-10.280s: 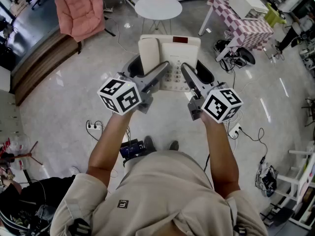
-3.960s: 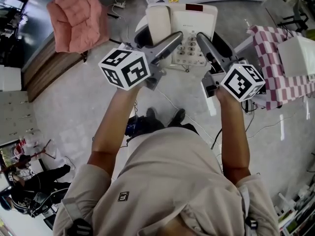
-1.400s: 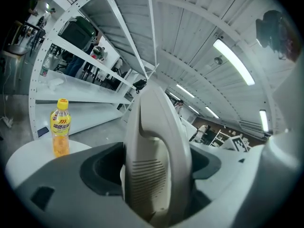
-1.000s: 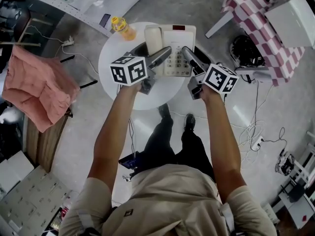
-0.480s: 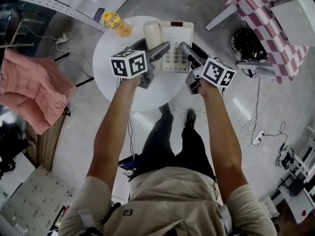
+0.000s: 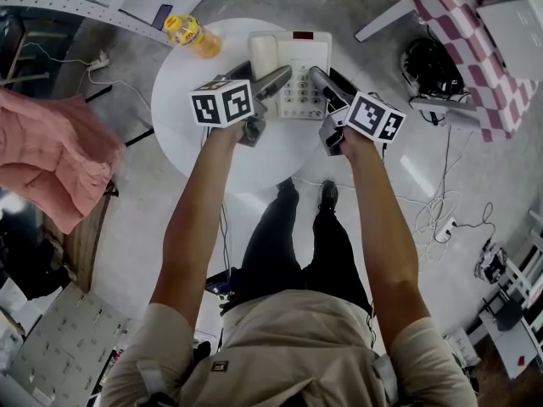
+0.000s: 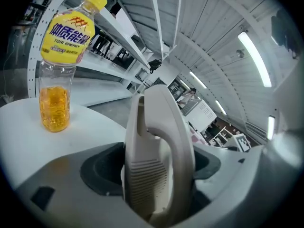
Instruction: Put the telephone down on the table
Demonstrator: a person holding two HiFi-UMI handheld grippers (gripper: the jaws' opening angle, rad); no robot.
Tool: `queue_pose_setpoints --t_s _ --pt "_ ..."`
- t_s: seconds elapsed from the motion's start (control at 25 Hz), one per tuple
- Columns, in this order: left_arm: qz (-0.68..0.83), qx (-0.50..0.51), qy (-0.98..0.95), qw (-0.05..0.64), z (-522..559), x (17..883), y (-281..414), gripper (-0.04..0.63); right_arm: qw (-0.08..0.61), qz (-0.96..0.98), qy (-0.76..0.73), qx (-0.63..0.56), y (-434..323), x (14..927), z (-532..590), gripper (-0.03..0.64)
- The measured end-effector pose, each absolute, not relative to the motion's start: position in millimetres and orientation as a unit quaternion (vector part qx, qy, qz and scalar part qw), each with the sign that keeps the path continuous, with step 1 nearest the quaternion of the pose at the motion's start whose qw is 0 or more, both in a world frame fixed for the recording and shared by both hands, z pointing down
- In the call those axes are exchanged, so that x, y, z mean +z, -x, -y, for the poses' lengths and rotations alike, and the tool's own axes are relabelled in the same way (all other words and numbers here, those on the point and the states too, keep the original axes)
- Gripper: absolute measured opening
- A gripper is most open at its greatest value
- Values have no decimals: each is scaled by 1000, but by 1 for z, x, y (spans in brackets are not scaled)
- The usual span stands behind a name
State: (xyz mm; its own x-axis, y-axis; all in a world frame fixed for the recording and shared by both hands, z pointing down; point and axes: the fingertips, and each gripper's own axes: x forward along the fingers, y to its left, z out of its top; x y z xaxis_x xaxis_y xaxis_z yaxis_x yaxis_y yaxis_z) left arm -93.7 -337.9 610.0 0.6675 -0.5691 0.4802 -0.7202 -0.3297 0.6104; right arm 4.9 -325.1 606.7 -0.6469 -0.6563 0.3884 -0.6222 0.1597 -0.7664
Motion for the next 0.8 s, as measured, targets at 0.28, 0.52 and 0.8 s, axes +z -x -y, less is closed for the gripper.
queue_pose_setpoints --t_s 0.28,0.52,0.8 --pt "390 88 -803 441 337 632 93 382 11 -752 424 -505 -3 629 326 198" --pt "385 90 -800 452 336 649 94 382 5 -747 428 -509 -1 642 327 198" --pt "381 89 -795 463 339 659 92 382 3 -738 431 -519 -5 656 328 198"
